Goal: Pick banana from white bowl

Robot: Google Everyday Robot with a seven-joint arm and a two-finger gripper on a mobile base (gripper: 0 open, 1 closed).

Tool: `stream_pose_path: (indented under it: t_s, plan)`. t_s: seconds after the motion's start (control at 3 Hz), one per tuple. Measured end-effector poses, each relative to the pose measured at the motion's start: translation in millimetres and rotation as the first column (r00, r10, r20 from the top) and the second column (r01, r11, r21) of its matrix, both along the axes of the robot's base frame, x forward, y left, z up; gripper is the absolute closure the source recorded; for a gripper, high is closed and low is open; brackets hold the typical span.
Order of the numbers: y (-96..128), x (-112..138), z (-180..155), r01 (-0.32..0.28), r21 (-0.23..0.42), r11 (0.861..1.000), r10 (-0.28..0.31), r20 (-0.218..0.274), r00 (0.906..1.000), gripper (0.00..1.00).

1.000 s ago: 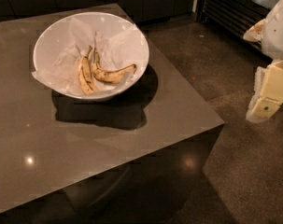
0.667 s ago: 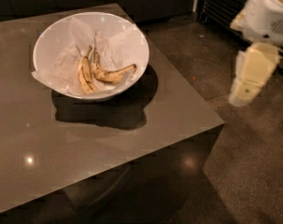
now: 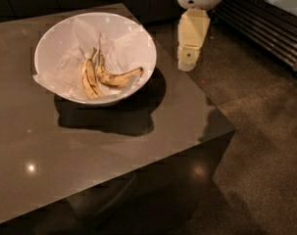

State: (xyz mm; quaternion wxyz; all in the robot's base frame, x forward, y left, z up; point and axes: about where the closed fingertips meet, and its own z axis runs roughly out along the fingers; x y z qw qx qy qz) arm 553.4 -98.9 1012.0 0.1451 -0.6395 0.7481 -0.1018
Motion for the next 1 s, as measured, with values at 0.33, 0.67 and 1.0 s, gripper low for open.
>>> stream_pose_path:
  t_s: [0.33,0.67,1.0]
  plan:
    - [12,13,-5,0.002,0.033,0.999,-0.001,-0.021,0.9998,0.00]
    - [36,22,-16,-0.023,0.064,0.998,0.027,-0.065,0.9975,0.00]
    - [40,28,-14,-0.027,0.078,0.997,0.030,-0.038,0.9988,0.00]
